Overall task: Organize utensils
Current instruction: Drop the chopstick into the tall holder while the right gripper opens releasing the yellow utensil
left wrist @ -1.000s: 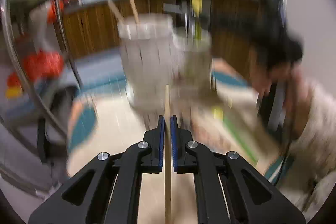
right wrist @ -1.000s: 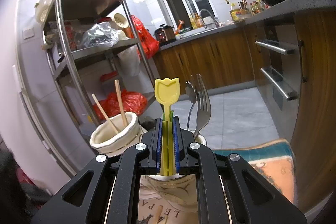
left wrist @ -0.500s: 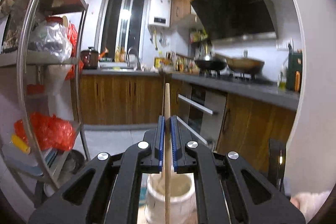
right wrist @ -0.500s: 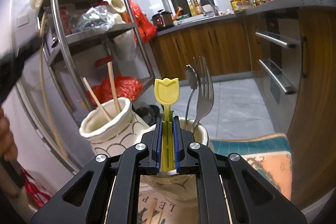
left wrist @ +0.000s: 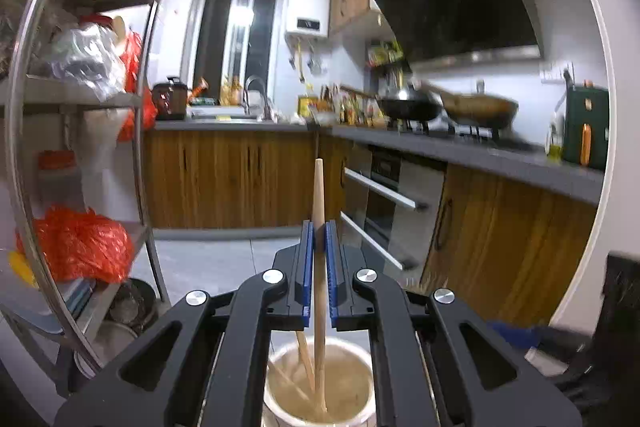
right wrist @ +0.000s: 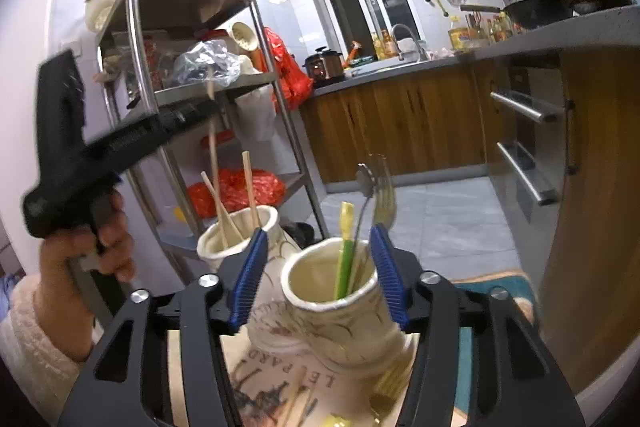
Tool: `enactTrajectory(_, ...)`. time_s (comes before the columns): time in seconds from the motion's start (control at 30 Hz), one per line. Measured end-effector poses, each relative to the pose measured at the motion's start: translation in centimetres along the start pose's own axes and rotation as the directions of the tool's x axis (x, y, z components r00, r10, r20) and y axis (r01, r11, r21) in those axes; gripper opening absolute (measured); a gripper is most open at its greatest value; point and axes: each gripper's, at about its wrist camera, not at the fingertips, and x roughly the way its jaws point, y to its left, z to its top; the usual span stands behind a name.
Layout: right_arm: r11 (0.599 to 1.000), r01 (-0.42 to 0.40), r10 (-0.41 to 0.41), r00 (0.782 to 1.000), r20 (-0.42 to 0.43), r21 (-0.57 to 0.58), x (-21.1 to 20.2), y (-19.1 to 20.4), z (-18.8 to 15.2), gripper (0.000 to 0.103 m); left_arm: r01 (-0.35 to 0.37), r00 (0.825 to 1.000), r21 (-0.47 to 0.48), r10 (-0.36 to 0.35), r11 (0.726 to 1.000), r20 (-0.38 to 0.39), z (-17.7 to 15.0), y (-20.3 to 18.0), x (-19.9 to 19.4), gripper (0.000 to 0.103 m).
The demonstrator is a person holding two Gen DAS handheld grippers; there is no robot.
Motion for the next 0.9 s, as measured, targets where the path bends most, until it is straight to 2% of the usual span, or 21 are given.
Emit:
enactTrajectory(0.27,0.993,0.092,-0.097,0.993,-0.062,-0.077,-1.0,0.1,-1.4,0.070,0.026,0.989,0.019,-0.023,0.999,-0.145,-4.1,-0.4,1.8,0.006)
enactTrajectory(0.37,0.991,0.099,-0.106,0.991,-0.077,-0.085,-1.3,0.1,-1.8,0.074,0.040,0.984,0.013,-0.037,0.999,-0.177,-4.7,-0.4,1.9,0.006)
enactTrajectory(0.5,0.990,0.107,-0.115,0.989,-0.088,-0.092,-1.9,0.1,-1.9,0.079,0.040,0.984,0.016,-0.036,0.999,-0.173,-4.7,-0.2,0.9,0.008)
enactTrajectory(0.57,0.988,0.116,-0.125,0.988,-0.093,-0.099,-2.2,0.2,-2.1,0.081,0.035,0.986,0.020,-0.031,0.999,-0.166,-4.7,-0.2,0.1,0.015)
enactTrajectory(0.67,0.985,0.134,-0.145,0.984,-0.108,-0.105,-2.6,0.2,-2.4,0.083,0.031,0.987,0.021,-0.027,0.999,-0.161,-4.7,-0.2,-1.4,0.034)
enactTrajectory(0.77,0.983,0.153,-0.166,0.978,-0.125,-0.105,-3.3,0.0,-2.7,0.087,0.023,0.987,0.042,-0.016,0.999,-0.158,-5.0,-0.3,-2.9,0.043)
enactTrajectory(0.9,0.979,0.176,-0.189,0.973,-0.135,-0.104,-4.3,-0.1,-3.1,0.092,0.006,0.985,0.044,0.002,0.999,-0.174,-5.8,-0.2,-4.9,0.064)
